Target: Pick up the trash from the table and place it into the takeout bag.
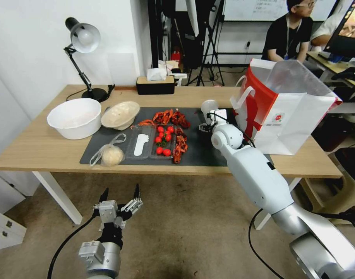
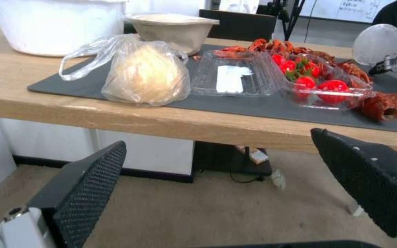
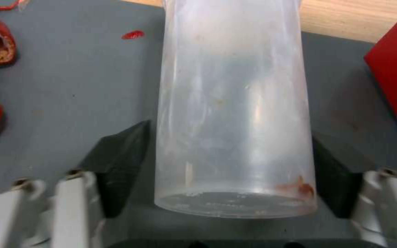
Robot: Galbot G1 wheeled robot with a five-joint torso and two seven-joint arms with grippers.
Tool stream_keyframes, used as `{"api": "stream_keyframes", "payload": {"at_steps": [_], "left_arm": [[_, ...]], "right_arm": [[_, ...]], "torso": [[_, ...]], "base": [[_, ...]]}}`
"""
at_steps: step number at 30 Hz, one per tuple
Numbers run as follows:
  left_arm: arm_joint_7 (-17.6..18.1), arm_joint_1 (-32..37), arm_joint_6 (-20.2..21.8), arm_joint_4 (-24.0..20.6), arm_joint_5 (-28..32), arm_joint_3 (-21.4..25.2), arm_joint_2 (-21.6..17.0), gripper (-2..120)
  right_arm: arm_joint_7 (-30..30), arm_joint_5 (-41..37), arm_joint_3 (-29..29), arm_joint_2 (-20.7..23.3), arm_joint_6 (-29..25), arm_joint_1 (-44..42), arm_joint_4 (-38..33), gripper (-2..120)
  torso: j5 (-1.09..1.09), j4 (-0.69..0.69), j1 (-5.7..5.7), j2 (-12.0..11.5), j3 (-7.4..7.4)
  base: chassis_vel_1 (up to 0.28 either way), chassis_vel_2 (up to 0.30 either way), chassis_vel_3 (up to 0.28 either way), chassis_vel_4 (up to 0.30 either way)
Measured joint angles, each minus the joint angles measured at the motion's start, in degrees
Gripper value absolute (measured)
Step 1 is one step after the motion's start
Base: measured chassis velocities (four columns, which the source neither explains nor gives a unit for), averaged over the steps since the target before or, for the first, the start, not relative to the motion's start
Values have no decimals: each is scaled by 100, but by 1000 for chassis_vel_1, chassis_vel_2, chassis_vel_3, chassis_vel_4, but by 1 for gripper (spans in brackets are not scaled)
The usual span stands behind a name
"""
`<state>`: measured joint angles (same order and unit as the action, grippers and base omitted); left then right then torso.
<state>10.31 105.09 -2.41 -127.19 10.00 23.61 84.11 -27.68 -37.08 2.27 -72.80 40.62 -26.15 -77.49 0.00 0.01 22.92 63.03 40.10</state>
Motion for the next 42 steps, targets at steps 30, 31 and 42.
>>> {"api": "stream_keyframes", "payload": {"at_steps": [30,31,42], "left_arm": [[7,41,-5,-118,-42,18,4,100],[7,41,-5,-118,-42,18,4,100],[11,133,8,-134,-104,-48,88,100]], "right_arm": [[-29,149,-349,892,-242,-771,-2404,53],[-29,149,-349,892,-242,-771,-2404,53],[1051,115,-1049,1698,-699,-1693,-3949,53]], "torso": [[0,-1,0,0,0],[0,-1,0,0,0],[0,-1,0,0,0]], "base": [[0,0,0,0],[0,0,0,0],[0,0,0,0]]}}
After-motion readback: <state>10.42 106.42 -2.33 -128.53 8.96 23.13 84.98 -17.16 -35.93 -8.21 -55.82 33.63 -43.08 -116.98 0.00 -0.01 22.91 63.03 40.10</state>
